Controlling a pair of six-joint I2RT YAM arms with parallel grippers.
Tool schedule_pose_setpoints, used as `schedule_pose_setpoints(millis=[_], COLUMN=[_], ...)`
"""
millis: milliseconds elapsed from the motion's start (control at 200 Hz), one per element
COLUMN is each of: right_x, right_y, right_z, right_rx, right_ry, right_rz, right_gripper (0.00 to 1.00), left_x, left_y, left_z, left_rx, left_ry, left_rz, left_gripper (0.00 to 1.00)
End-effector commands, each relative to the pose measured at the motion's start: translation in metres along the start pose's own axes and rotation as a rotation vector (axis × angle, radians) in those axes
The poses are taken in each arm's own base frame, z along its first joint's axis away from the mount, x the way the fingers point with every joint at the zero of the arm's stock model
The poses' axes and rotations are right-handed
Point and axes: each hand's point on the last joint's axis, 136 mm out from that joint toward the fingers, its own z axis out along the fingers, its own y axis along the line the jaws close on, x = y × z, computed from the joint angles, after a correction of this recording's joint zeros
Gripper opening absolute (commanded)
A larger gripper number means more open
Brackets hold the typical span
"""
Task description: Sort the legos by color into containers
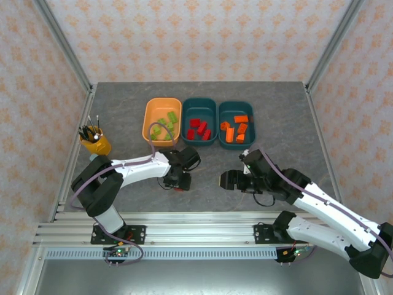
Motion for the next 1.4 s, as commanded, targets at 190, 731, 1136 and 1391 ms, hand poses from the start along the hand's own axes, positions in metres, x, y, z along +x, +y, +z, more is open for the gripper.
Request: schedule_pose_setpoints(millis=[190, 731, 1136, 1391], right_x=[-0.042, -0.206, -0.281, -0.275], right_y=[0.01, 0.026, 0.009, -0.003], right_z=[-0.022, -0.05, -0.023, -0.017], right_rx=[0.019, -0.124, -0.117, -0.078], right_ry=[-0.208, -0.649, -0.771, -0.73], right_rz=[0.031, 0.329, 0.381, 0.384], right_gripper=[0.78, 0.81, 0.87, 0.87], left_x=[-0.026, -0.217, -0.336, -0.363], left_y=[0.004, -0.023, -0.034, -0.028], left_z=[-0.046, -0.138, -0.076, -0.032], left_rx=[-0.053, 0.119, 0.172, 0.203], left_ry=[-0.118, -0.339, -0.428, -0.429], left_rz=[-0.008, -0.15, -0.192, -0.252], left_gripper=[0.42, 0.42, 0.45, 0.51])
